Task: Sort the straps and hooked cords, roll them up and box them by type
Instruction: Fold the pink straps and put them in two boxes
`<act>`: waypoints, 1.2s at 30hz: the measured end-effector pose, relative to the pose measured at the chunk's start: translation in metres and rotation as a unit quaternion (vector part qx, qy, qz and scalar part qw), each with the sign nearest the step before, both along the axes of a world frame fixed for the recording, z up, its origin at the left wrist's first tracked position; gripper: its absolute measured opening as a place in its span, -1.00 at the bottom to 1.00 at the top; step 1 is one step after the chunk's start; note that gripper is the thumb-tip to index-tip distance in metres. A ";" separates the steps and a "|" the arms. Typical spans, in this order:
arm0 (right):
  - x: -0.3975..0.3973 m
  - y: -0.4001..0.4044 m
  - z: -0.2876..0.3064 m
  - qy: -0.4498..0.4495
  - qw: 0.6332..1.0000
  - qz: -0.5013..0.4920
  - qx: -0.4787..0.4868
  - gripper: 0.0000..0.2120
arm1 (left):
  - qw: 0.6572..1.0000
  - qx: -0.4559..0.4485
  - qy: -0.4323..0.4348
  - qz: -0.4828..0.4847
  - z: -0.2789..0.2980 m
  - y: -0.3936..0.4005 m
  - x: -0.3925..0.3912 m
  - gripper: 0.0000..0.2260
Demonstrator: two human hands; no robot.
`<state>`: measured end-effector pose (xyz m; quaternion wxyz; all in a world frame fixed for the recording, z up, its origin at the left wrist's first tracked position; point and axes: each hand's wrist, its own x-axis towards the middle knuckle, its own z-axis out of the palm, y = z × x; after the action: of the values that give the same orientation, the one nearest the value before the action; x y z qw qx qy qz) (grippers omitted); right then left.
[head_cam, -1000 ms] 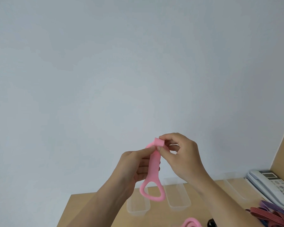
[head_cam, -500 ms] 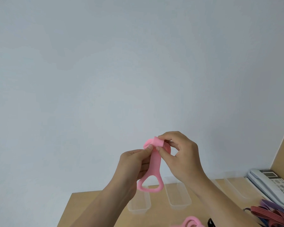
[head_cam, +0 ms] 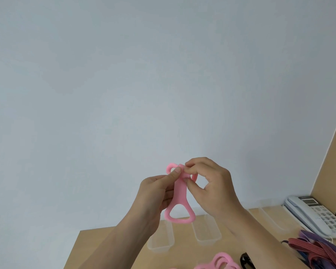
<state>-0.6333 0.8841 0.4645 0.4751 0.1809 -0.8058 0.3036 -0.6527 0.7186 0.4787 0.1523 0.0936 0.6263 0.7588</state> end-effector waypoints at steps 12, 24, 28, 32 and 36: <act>0.005 0.006 0.014 -0.163 0.986 0.021 -0.001 -0.85 | 0.996 -0.046 0.069 -0.029 -0.005 -0.004 -0.008 -0.83; 0.004 0.000 0.015 -0.226 0.973 0.053 0.002 -0.81 | 0.992 -0.091 0.077 -0.035 -0.011 -0.013 -0.006 -0.80; 0.004 -0.002 0.010 -0.186 0.982 0.031 0.004 -0.81 | 0.993 -0.101 0.042 -0.052 -0.012 -0.012 -0.003 -0.71; 0.003 -0.006 0.002 -0.145 0.989 0.009 0.015 -0.77 | 0.996 -0.060 0.016 -0.062 -0.006 -0.012 -0.003 -0.66; -0.002 -0.009 -0.005 -0.104 0.994 -0.008 0.042 -0.72 | 0.996 -0.048 0.023 -0.074 -0.005 -0.014 -0.003 -0.59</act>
<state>-0.6350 0.8753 0.4596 0.3830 0.1619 -0.8644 0.2828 -0.6556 0.7048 0.4737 0.1974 0.1498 0.6568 0.7122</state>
